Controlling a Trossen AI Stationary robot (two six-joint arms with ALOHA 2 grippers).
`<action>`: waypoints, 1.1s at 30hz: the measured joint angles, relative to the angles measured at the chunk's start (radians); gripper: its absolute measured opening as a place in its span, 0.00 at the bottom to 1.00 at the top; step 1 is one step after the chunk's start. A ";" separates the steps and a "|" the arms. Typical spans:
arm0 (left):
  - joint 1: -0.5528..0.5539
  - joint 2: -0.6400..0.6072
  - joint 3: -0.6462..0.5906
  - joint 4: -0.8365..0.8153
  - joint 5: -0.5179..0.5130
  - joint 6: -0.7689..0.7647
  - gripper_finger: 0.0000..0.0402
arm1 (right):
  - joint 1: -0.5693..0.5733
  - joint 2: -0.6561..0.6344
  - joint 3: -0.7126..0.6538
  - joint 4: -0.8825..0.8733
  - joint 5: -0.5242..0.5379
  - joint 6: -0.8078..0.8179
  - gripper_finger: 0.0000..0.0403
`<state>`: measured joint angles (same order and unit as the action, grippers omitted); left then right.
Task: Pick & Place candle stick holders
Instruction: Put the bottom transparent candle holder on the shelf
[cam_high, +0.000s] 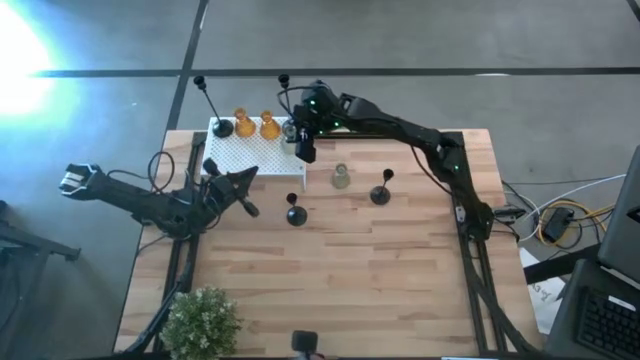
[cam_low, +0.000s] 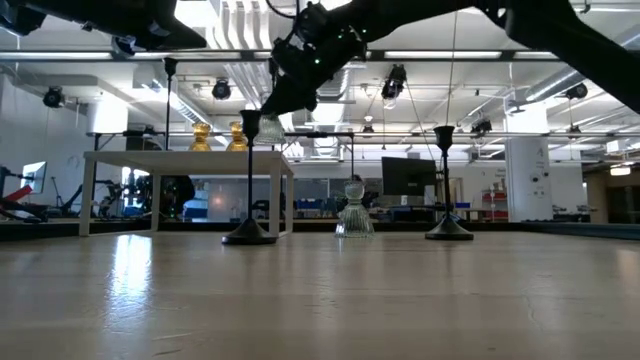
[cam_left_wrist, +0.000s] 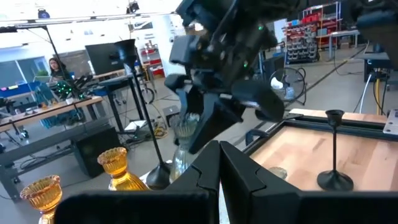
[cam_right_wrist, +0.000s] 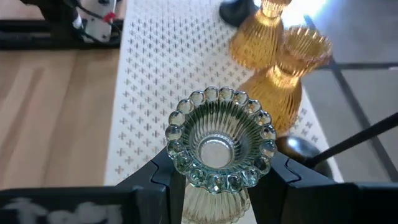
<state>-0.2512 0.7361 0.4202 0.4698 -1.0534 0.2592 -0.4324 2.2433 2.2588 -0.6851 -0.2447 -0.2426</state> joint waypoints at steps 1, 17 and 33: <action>0.000 0.000 0.000 0.000 0.000 0.000 0.03 | -0.003 0.014 0.016 -0.016 -0.001 -0.001 0.30; -0.002 -0.009 -0.008 -0.024 0.000 -0.017 0.03 | -0.014 0.066 0.034 -0.012 -0.047 -0.005 0.30; -0.002 -0.013 -0.008 -0.027 0.001 -0.024 0.03 | -0.013 0.065 -0.008 0.036 -0.053 -0.004 0.30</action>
<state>-0.2527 0.7227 0.4126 0.4425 -1.0528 0.2352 -0.4454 2.3085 2.2511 -0.6495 -0.2974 -0.2470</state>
